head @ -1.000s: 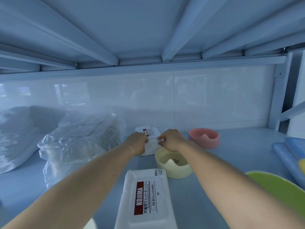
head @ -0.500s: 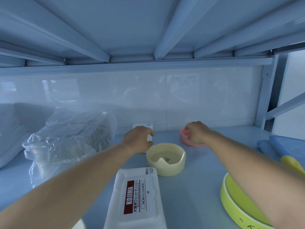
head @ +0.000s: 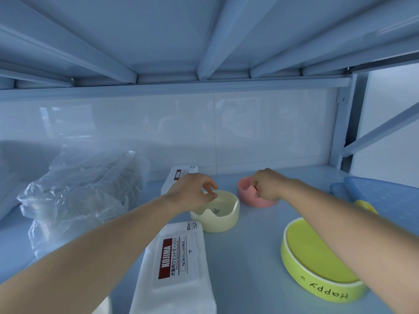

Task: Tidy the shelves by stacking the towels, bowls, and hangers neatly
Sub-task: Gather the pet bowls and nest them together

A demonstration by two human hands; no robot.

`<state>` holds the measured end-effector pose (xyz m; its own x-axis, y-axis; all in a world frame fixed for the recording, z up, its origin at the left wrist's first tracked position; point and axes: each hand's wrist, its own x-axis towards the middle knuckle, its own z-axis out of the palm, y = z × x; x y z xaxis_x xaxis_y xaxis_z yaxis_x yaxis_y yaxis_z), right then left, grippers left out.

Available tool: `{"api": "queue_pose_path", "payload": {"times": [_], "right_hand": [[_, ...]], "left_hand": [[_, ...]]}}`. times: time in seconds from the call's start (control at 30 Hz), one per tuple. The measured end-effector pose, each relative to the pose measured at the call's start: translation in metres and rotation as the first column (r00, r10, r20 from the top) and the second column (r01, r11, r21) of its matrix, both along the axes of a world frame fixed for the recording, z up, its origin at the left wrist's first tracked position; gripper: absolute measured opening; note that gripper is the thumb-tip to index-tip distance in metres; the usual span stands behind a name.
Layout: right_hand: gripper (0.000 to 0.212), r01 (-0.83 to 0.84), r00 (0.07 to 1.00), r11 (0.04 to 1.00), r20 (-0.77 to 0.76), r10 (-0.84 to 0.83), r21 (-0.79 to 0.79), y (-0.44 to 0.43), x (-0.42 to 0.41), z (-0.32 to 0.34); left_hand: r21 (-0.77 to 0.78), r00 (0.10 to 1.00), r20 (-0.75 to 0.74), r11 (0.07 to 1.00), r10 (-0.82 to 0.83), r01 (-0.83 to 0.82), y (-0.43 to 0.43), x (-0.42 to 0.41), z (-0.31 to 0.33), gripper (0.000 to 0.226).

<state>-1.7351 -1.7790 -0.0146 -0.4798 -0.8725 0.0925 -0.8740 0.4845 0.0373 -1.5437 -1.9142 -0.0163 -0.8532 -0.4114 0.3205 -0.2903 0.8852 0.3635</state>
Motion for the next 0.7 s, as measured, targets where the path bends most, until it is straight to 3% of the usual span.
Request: {"api": "queue_pose_path", "payload": {"times": [0.1, 0.23, 0.4, 0.53, 0.7], "right_hand": [[0.004, -0.031, 0.999, 1.0, 0.022, 0.031, -0.004, 0.015, 0.008, 0.002], [0.017, -0.072, 0.994, 0.995, 0.081, 0.078, -0.07, 0.036, 0.022, 0.003], [0.024, -0.045, 0.979, 0.965, 0.179, 0.094, -0.259, 0.071, 0.037, 0.023], [0.022, -0.096, 0.968, 0.982, 0.216, 0.13, -0.16, 0.105, 0.051, 0.028], [0.041, -0.086, 0.985, 0.995, 0.147, 0.092, -0.044, 0.131, 0.061, 0.013]], "left_hand": [[0.073, 0.991, 0.072, 0.992, -0.11, 0.105, 0.015, 0.001, 0.004, 0.015], [0.013, 0.968, 0.195, 0.987, -0.16, 0.161, 0.031, 0.001, 0.001, 0.027], [-0.177, 0.959, 0.273, 0.976, -0.075, 0.126, 0.042, -0.003, 0.001, 0.019], [-0.178, 0.972, 0.233, 0.98, -0.042, 0.085, 0.047, -0.004, -0.002, 0.015], [-0.173, 0.984, 0.174, 0.983, -0.028, 0.058, 0.06, -0.003, -0.005, 0.03]]}}
